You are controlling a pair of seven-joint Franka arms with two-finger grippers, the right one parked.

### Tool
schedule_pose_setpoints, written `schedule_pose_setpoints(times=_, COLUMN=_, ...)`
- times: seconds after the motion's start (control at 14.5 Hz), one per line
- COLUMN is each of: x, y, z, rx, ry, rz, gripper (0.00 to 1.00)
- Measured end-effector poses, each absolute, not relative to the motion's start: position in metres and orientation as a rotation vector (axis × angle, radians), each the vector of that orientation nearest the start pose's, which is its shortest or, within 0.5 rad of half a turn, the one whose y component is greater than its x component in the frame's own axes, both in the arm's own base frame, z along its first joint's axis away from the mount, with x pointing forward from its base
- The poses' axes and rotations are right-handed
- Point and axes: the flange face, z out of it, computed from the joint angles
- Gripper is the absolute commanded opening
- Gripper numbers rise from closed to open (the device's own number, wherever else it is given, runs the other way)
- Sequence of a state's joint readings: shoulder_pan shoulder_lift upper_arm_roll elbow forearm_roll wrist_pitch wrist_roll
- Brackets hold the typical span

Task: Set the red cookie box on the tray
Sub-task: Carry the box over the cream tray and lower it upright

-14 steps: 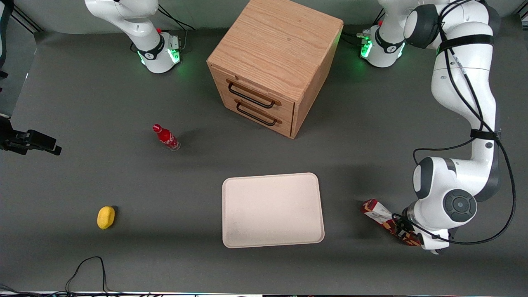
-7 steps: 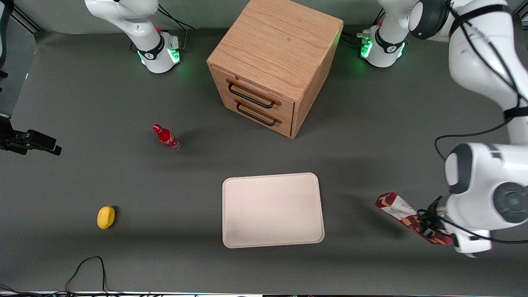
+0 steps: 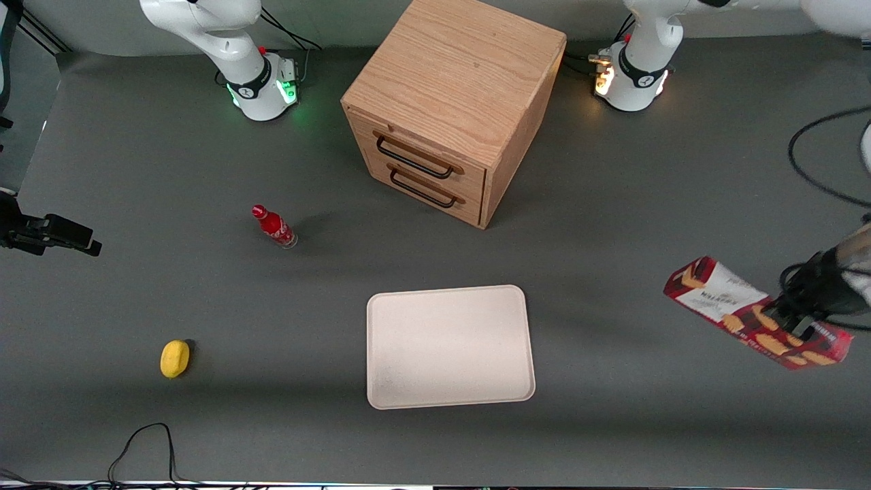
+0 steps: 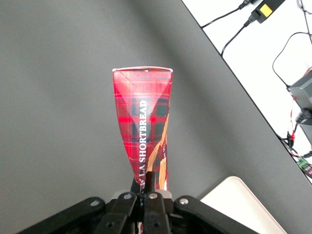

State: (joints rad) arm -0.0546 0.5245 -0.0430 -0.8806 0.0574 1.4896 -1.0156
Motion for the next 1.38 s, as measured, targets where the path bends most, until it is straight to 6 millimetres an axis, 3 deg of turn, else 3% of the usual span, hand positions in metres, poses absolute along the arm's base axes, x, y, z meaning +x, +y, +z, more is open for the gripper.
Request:
schedule_pose_setpoints(times=0.14, x=0.683, y=-0.061, z=0.623, rx=-2.848, ry=-1.392, rz=-0.149, gripper=0.0)
schedule_pose_setpoints(times=0.28, x=0.681, y=-0.09, z=0.618, rx=-2.916, ry=-1.301, rz=-0.112, gripper=0.0)
schedule_pose_setpoints(times=0.55, x=0.664, y=-0.188, z=0.608, rx=-3.086, ry=-0.895, rz=-0.061, gripper=0.0)
schedule_pose_setpoints(times=0.83, x=0.63, y=-0.29, z=0.593, rx=-3.17, ry=-0.451, rz=-0.023, gripper=0.0)
schedule_pose_setpoints(times=0.97, x=0.613, y=-0.332, z=0.583, rx=-3.182, ry=-0.282, rz=-0.004, gripper=0.0)
schedule_pose_setpoints(times=1.18, x=0.596, y=-0.366, z=0.577, rx=-3.187, ry=-0.021, rz=0.007, gripper=0.0)
schedule_pose_setpoints(times=1.38, x=0.599, y=-0.365, z=0.573, rx=-3.185, ry=0.016, rz=-0.005, gripper=0.0)
